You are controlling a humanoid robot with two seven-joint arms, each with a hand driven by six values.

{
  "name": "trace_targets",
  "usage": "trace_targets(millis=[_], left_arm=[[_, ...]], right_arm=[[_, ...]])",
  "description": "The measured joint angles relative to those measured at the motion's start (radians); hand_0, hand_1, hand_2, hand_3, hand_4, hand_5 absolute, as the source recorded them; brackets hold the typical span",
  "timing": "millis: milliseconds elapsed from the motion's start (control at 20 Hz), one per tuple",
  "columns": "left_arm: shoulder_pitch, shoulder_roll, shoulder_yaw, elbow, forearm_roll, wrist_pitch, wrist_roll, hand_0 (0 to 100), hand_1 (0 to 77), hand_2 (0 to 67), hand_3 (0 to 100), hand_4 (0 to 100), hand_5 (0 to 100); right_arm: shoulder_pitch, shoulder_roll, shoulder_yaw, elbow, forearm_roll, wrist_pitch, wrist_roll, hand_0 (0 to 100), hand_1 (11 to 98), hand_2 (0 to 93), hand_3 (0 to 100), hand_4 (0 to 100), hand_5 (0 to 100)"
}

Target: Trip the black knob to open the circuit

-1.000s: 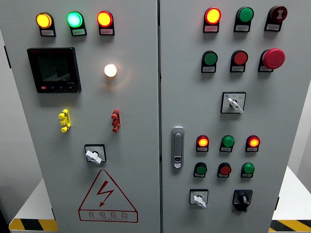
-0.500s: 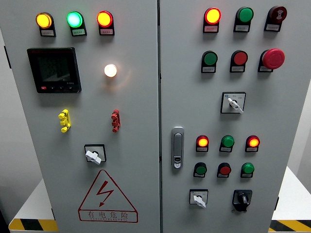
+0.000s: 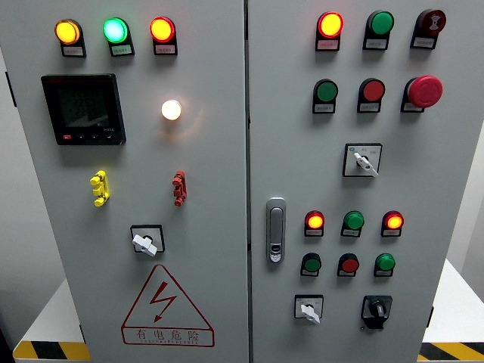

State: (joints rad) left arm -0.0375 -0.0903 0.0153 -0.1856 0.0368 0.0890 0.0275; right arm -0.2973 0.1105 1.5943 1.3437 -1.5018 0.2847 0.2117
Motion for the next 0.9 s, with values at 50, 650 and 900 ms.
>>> trace_targets(millis=[50, 650, 900], left_arm=[[0.0, 0.0, 0.0, 0.0, 0.0, 0.0, 0.0, 0, 0.0, 19.4, 26, 10, 9], [0.001, 0.0, 0.0, 0.0, 0.0, 0.0, 0.0, 0, 0.0, 19.4, 26, 10, 9], [0.0, 0.001, 0.0, 0.0, 0.0, 0.0, 0.0, 0, 0.0, 19.4, 26, 10, 9]], right_arm=[[0.0, 0.0, -0.003, 0.026, 0.0, -0.007, 0.0, 89, 46.0, 0.0, 53, 52, 57], [0.107, 0.0089, -0.048, 0.106, -0.001, -0.179, 0.001, 95, 47.8, 0.0, 89, 90, 100], [0.166, 0.0102, -0.108, 0.111, -0.001, -0.302, 0.0, 100, 52.7, 0.0, 95, 100, 100]])
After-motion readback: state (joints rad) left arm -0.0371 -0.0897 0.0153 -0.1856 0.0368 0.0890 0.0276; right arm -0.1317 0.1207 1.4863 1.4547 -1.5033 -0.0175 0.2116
